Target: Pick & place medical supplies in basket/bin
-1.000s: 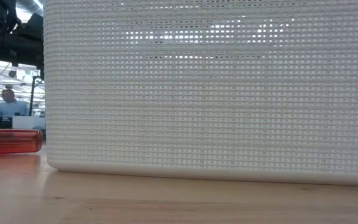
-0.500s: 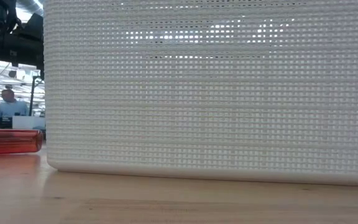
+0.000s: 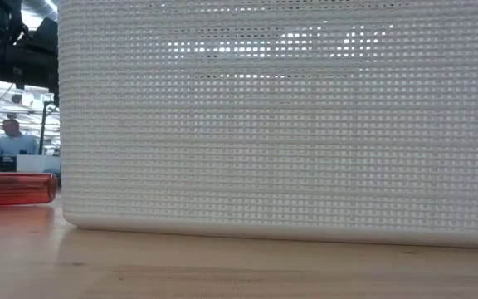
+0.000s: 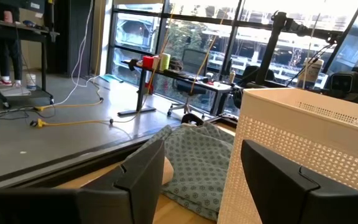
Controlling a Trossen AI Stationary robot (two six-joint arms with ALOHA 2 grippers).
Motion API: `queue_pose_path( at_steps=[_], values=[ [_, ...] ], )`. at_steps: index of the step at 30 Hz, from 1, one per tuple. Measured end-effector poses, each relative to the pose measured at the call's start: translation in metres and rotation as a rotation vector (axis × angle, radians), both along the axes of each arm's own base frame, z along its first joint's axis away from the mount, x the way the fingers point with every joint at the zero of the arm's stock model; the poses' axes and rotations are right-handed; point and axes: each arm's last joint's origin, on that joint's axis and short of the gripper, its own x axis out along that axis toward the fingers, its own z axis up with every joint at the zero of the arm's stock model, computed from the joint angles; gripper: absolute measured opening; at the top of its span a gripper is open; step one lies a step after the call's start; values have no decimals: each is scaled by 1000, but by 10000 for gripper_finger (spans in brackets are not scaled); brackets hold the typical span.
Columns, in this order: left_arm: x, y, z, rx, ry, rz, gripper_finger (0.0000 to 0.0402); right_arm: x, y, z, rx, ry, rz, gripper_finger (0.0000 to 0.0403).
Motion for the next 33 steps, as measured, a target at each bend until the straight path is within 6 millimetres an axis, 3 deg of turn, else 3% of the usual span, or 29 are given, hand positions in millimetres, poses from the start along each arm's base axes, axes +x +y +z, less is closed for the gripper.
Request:
queue_pose_path(
  at_steps=[33],
  values=[
    [-1,1,0,33,24,49,206,0,0,0,38,-14,5,243]
  ],
)
